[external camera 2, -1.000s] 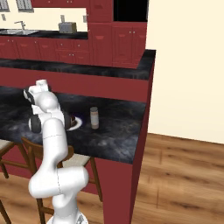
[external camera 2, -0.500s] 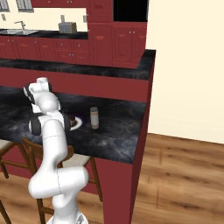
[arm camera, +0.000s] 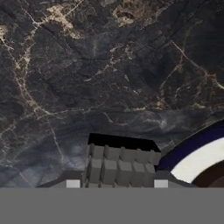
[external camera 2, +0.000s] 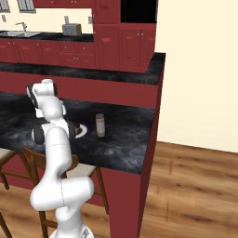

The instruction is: Take the cinnamon bottle from the cabinet and place it on the dining table, next to the plate with the cupcake. Then take the chocolate from the dining counter and place it on the cupcake plate.

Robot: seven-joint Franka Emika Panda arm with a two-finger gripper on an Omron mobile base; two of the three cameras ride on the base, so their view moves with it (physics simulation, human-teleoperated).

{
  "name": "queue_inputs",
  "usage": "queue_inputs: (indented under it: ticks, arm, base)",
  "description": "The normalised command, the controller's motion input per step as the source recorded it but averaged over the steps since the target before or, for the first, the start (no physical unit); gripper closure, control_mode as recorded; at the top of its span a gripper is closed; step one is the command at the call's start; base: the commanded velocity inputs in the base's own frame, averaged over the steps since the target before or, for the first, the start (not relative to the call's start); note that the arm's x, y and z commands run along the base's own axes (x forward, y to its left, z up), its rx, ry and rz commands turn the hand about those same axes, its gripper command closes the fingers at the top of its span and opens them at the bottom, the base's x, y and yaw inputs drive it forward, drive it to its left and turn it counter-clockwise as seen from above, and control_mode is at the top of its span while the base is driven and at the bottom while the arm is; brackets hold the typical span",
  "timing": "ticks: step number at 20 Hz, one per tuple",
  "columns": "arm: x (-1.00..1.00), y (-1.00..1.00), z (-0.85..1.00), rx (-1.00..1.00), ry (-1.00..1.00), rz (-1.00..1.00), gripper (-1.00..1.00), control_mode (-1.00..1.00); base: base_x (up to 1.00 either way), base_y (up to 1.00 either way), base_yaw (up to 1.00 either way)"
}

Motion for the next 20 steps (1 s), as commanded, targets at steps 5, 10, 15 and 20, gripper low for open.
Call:
queue_inputs:
  ticks: [5, 10, 15, 20]
  arm:
    - [-0.37, -0.33, 0.00, -0.01, 0.00, -0.07, 1.00, -1.00]
    - [-0.43, -0.34, -0.01, -0.01, -0.01, -0.10, 1.00, -1.00]
    - [-0.23, -0.34, -0.06, -0.07, -0.05, -0.12, 1.00, -1.00]
    - [-0.17, -0.30, -0.03, -0.12, -0.22, -0.08, 1.00, -1.00]
  base:
    - [0.00, 0.00, 0.00]
    - [0.00, 0.00, 0.00]
    - [0.00, 0.00, 0.00]
    - [0.00, 0.00, 0.00]
